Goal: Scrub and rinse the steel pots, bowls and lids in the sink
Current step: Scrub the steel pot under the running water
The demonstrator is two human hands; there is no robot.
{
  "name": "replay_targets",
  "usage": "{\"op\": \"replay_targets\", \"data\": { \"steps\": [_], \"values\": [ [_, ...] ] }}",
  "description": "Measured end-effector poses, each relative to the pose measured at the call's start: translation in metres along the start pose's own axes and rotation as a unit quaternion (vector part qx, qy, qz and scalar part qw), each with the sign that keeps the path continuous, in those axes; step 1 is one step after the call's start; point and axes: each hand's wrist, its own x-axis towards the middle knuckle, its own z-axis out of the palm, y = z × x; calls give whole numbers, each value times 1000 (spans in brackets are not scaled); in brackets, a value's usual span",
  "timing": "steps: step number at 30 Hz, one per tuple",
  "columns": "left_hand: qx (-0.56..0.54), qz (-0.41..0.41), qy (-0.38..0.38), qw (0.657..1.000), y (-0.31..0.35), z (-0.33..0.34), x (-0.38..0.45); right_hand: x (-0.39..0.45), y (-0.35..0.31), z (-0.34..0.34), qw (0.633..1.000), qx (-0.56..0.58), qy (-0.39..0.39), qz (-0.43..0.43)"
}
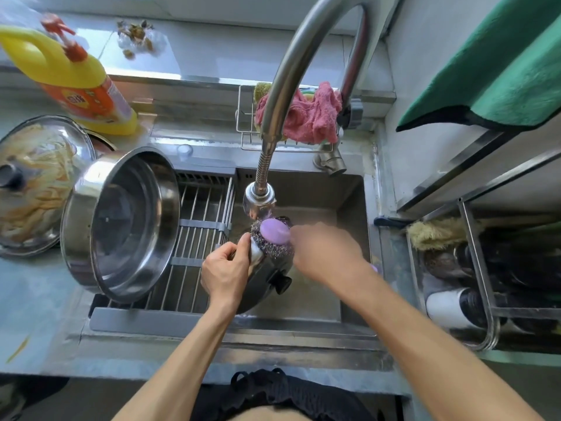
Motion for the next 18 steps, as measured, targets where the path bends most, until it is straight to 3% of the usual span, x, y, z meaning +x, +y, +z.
{"op": "replay_targets", "data": {
  "steps": [3, 8, 12, 16, 18],
  "values": [
    [-3, -2, -1, 1000, -4, -1, -2, 5, 11, 0, 999, 20, 1, 50],
    [-11, -15, -10, 1000, -1, -2, 5, -10, -11, 6, 999, 37, 11, -15],
    [-54, -14, -38, 998, -5, -5, 10, 9, 21, -2, 993, 71, -17, 94],
    [-65, 12, -64, 996, -5, -5, 16, 3, 8, -21, 996, 70, -43, 36],
    [-64, 13, -69, 995, -4, -2, 18, 7, 12, -31, 991, 100, -63, 58]
  ]
}}
